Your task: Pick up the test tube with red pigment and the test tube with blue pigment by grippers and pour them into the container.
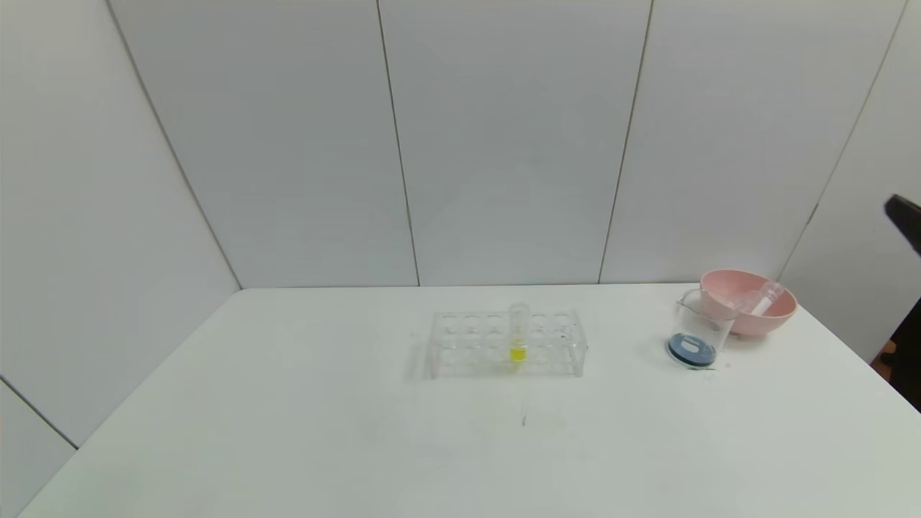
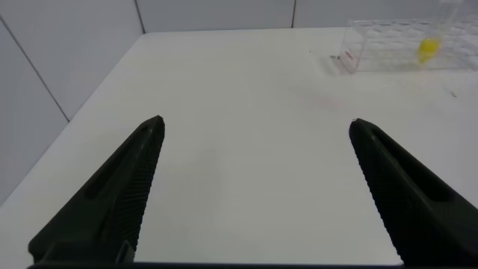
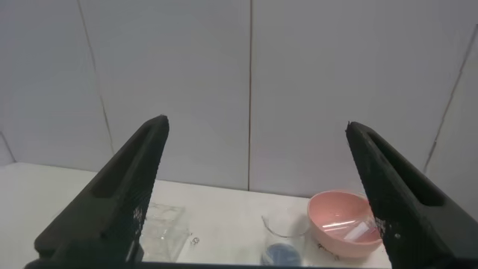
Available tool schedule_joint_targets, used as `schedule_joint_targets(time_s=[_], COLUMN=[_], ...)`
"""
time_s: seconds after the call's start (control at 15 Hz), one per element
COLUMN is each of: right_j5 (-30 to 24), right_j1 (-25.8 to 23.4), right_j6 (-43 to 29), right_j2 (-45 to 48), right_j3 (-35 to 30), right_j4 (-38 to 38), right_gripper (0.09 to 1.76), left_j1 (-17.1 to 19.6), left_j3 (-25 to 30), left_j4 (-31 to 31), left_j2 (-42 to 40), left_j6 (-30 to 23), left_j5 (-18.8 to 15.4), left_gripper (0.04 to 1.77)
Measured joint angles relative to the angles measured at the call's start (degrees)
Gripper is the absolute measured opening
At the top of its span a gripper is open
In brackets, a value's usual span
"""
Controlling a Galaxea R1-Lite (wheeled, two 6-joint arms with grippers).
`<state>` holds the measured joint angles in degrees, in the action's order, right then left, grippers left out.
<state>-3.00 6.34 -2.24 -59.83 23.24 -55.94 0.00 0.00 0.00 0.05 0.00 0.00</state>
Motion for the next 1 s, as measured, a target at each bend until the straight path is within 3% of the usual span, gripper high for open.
schedule_joint_targets(time_s=[0.2,0.53,0.87,1.0], right_j5=[0.6,2.1,1.9,2.6], right_j1=[-0.9,-3.3,-6.0,-6.2], right_j6=[0.5,4.2,5.0,5.5], right_j2=[14.3,38.8,52.9,56.9], right_j3=[-4.4,-4.3,-4.3,-5.3], right_j4=[5.8,24.6,31.9,31.2], right_gripper=[1.7,1.7,1.7,1.7], left_j1=[0.0,0.0,0.0,0.0], left_j3=[0.0,0.0,0.0,0.0], left_j4=[0.0,0.0,0.0,0.0], left_j2=[0.0,0.0,0.0,0.0], left_j6=[0.0,0.0,0.0,0.0], left_j5=[0.0,0.0,0.0,0.0], left_gripper=[1.76,1.76,1.76,1.76])
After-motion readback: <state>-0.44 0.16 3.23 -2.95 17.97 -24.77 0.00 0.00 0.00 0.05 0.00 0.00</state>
